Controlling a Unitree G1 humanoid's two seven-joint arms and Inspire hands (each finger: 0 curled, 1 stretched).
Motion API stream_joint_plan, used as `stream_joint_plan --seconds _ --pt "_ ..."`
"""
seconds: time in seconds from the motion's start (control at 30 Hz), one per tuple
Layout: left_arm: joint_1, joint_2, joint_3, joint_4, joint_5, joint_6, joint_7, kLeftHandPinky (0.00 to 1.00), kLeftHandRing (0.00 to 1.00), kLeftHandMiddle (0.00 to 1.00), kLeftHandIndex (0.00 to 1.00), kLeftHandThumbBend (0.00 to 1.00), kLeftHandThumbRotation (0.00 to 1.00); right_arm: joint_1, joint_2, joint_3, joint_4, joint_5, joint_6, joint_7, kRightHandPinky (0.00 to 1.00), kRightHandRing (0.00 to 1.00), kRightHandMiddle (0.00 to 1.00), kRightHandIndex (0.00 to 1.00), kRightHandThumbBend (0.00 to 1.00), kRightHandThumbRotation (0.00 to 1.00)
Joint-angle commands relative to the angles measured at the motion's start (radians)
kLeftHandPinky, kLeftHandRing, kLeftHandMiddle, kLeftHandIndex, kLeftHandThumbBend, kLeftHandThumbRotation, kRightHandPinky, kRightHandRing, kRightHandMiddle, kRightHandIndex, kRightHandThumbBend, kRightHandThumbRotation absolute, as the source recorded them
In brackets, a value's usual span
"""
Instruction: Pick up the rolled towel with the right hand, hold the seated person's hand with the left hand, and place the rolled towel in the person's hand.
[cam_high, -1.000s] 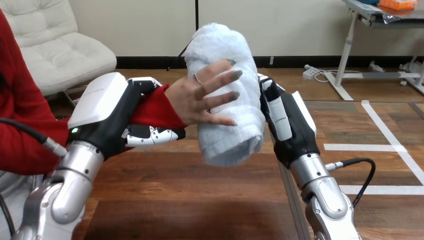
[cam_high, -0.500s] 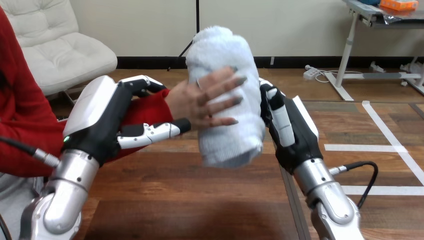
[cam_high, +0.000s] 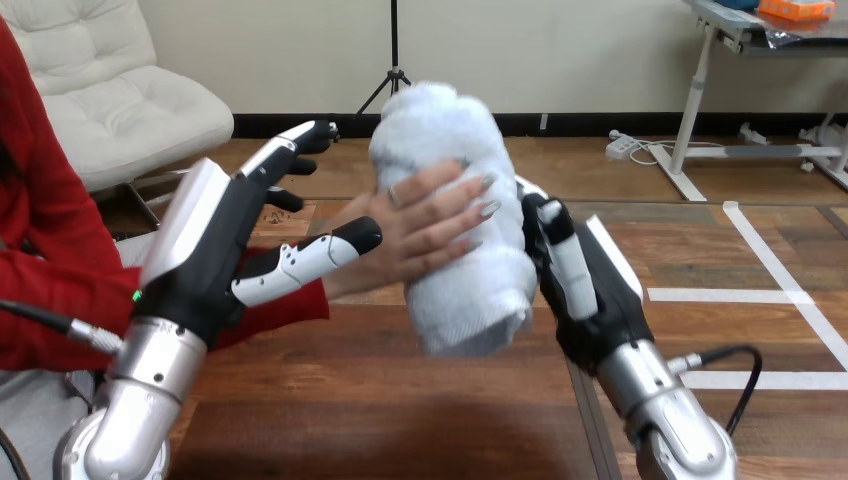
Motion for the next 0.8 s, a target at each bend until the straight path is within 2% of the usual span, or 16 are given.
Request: stream_joint_plan --seconds 0.0,0.27,0.47,0.57,0.77 --pt "0.006 0.01 0.021 -0.044 -0.033 -0.025 -0.027 0.78 0.92 0.93 0.93 1.0 0.89 -0.004 -0.01 -0.02 -0.104 0.042 0.019 0.014 0.9 0.89 0.87 0.89 1.0 1.0" --pt "0.045 0.018 0.028 -0.065 -0.044 -0.029 -0.062 0.81 0.94 0.95 0.95 1.0 0.89 0.043 -0.012 -0.027 -0.174 0.065 0.048 0.021 0.91 0.9 0.88 0.9 1.0 1.0" --pt "0.074 0.006 0.034 -0.076 -0.074 -0.03 -0.082 0.83 0.96 0.97 0.96 1.0 0.92 0.085 -0.012 -0.034 -0.232 0.074 0.072 0.018 0.92 0.9 0.88 0.9 1.0 1.0" --pt "0.089 -0.01 0.034 -0.075 -0.088 -0.033 -0.076 0.84 0.96 0.97 0.97 1.0 0.94 0.105 -0.012 -0.038 -0.256 0.08 0.077 0.019 0.92 0.9 0.88 0.9 1.0 1.0" --pt "0.125 -0.077 0.032 -0.061 -0.089 -0.044 -0.01 0.88 0.97 0.97 0.97 1.0 0.99 0.147 -0.009 -0.047 -0.297 0.092 0.086 0.016 0.92 0.9 0.88 0.9 1.0 1.0"
